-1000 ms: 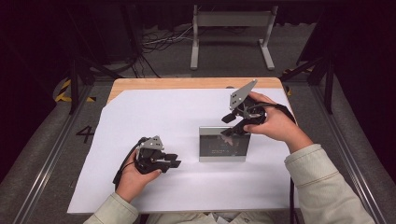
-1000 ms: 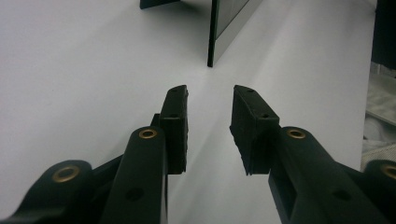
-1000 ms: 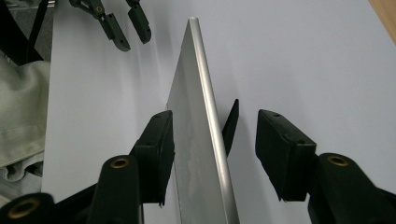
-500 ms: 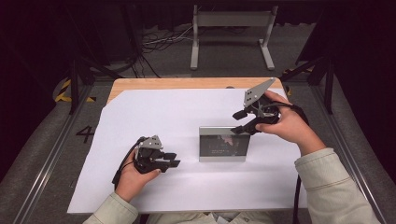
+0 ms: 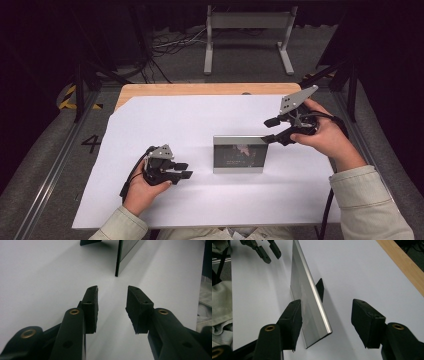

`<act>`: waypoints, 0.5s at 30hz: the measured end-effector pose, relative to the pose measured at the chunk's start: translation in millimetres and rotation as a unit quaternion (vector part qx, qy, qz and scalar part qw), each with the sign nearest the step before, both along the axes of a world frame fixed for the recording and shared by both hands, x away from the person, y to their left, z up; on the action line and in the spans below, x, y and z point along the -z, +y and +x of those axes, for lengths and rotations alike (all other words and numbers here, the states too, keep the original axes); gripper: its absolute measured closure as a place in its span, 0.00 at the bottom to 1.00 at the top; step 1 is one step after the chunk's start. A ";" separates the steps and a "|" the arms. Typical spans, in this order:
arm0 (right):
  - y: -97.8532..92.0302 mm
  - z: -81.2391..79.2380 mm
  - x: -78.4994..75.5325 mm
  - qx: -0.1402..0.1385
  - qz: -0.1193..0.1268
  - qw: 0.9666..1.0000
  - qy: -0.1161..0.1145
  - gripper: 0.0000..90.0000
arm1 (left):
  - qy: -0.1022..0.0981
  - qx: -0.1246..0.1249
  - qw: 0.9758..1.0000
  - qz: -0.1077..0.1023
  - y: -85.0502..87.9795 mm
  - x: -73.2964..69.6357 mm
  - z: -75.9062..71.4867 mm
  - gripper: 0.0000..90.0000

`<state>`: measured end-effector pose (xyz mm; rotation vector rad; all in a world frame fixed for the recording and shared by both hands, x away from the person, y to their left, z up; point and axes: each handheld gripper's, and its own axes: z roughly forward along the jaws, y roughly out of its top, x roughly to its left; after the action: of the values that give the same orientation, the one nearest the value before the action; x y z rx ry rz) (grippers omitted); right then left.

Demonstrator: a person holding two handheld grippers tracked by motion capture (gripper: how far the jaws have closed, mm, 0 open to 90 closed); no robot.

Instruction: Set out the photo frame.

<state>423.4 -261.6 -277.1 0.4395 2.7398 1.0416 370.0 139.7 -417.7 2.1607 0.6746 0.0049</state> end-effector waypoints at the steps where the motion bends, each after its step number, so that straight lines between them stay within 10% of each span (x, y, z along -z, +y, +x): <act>1: -2.8 -0.8 -0.6 0.004 0.003 1.000 0.000 0.47 | 0.000 0.000 1.000 0.000 0.2 0.0 0.2 0.69; 15: -34.0 -10.4 1.5 0.038 0.026 0.999 0.002 0.46 | 0.001 -0.002 1.000 -0.001 1.2 -0.2 1.5 0.68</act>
<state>413.0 -295.7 -278.6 0.5499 2.6824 1.0954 371.5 140.9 -417.5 2.1572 0.6795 0.0040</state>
